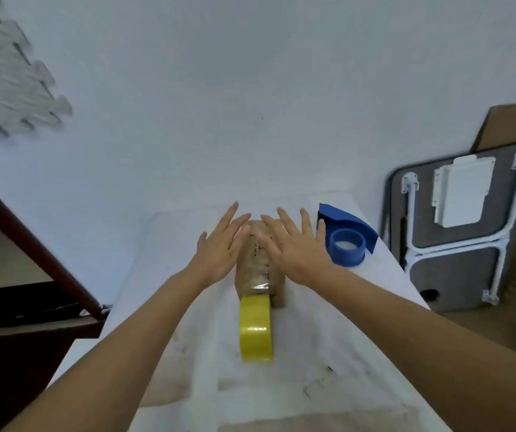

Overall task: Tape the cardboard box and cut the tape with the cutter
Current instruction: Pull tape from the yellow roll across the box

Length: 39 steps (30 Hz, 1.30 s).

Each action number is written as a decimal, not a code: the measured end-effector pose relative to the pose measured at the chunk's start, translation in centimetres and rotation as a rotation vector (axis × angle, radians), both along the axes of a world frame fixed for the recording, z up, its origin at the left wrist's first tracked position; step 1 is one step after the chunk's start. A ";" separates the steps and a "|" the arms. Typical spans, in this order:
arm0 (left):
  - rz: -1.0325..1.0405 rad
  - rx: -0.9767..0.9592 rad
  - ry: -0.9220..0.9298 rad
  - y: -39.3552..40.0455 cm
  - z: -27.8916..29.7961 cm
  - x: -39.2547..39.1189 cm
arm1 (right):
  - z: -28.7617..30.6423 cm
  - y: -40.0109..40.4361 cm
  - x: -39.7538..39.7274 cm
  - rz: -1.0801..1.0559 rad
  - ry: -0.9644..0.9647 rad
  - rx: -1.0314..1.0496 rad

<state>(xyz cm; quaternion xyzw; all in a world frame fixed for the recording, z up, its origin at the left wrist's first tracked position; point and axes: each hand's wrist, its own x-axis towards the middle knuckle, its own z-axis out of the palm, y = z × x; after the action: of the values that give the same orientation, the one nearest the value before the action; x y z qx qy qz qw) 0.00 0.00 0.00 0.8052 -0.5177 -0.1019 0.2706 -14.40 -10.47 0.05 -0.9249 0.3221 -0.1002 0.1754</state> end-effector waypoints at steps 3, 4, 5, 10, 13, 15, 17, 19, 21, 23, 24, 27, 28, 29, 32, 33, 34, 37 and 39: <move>-0.048 -0.037 0.134 2.0 0.6 -1.5 | -0.2 1.8 -1.9 -0.039 -0.110 0.034; -0.053 -0.025 0.174 2.9 0.6 -2.1 | -0.7 2.6 -2.7 -0.052 -0.188 0.051; -0.043 -0.008 0.217 3.3 0.6 -2.5 | -1.0 3.2 -3.4 -0.070 -0.273 0.082; 0.037 0.100 0.300 4.8 0.8 -4.3 | -2.3 6.9 -6.8 -0.151 -0.446 0.366; 0.098 0.101 0.302 5.2 0.2 -5.2 | -3.7 8.6 -7.6 -0.125 -0.444 0.560; 0.139 0.094 0.250 5.4 -0.2 -6.0 | -4.1 9.5 -7.9 -0.121 -0.405 0.669; 0.173 0.087 0.213 5.8 -0.5 -7.0 | -4.2 10.0 -8.1 -0.119 -0.373 0.775; 0.179 0.083 0.198 6.1 -0.7 -7.5 | -4.3 10.0 -8.3 -0.093 -0.340 0.891; 0.171 0.077 0.206 6.4 -0.7 -7.7 | -4.2 10.3 -8.5 -0.062 -0.318 1.010; 0.161 0.080 0.208 6.4 -0.5 -7.8 | -4.0 10.5 -8.6 -0.065 -0.321 1.115; 0.153 0.089 0.203 6.4 -0.4 -7.8 | -4.0 10.5 -8.5 -0.062 -0.327 1.165; 0.107 0.121 0.168 6.1 0.1 -7.3 | -3.3 10.7 -8.7 0.004 -0.354 1.260; 0.074 0.111 0.138 6.0 0.2 -6.8 | -3.1 10.7 -8.8 0.006 -0.366 1.264; 0.044 0.093 0.099 5.9 0.3 -6.4 | -3.0 10.6 -8.8 -0.001 -0.392 1.251; -0.004 0.060 0.072 5.7 0.2 -5.4 | -2.8 10.9 -9.0 -0.027 -0.460 1.188; -0.029 0.058 0.103 5.7 0.0 -5.2 | -2.9 11.0 -9.1 -0.036 -0.471 1.171; -0.054 0.065 0.128 5.7 -0.2 -5.0 | -3.0 11.2 -9.1 -0.045 -0.480 1.152; -0.085 0.079 0.087 5.5 -1.0 -4.6 | -2.6 11.6 -9.1 -0.082 -0.512 1.091; -0.094 0.092 0.009 5.3 -1.2 -4.8 | -2.0 11.9 -9.2 -0.124 -0.563 1.101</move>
<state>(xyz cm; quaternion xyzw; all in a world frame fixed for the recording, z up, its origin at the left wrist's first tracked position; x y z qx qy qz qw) -4.76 5.28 -1.20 0.7911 -0.5485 -0.1418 0.2307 -23.58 1.42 -1.94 -0.6163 0.3211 -0.1694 0.6988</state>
